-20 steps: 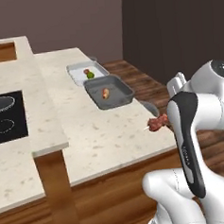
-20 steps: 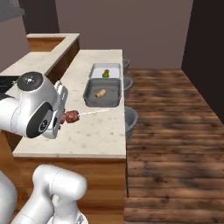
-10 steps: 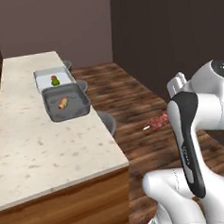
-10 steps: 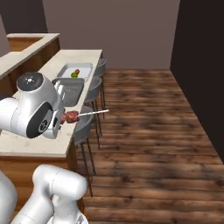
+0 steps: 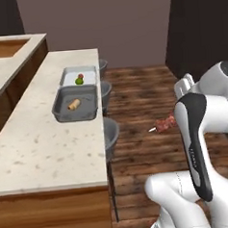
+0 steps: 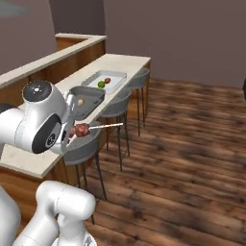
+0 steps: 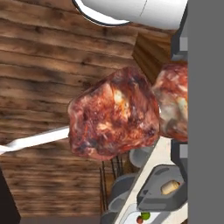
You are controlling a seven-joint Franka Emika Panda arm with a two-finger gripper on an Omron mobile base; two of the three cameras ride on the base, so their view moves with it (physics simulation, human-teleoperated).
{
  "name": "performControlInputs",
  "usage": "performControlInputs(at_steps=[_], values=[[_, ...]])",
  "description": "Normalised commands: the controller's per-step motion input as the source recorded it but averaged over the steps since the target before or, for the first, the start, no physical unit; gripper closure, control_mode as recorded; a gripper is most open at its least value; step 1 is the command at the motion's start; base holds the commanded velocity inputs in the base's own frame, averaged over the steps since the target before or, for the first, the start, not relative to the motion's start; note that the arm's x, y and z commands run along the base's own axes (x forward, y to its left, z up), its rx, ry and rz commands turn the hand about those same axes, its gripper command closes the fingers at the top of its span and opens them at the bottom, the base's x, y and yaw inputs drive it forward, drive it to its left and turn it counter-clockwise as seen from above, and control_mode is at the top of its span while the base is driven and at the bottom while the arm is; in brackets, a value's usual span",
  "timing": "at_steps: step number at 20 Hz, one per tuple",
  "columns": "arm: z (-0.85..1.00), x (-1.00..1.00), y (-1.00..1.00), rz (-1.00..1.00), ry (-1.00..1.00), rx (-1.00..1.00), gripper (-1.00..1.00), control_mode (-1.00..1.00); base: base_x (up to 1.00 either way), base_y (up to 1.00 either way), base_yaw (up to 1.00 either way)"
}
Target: Place the cold items (lime and sweet potato) from the fridge in one tupperware on the dining counter. Place the warm items (hot dog and kebab skewer) in the stove area in another tupperware.
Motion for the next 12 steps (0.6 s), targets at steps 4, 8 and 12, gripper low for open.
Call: performControlInputs(at_steps=[4,8,12], values=[[0.00,0.00,0.00,0.00,0.00,0.00,1.00,1.00,0.53,-0.67,0.63],[0.00,0.00,0.00,0.00,0.00,0.00,1.00,1.00,0.52,-0.75,0.57],[0.00,0.00,0.00,0.00,0.00,0.00,1.00,1.00,0.40,-0.81,0.52]])
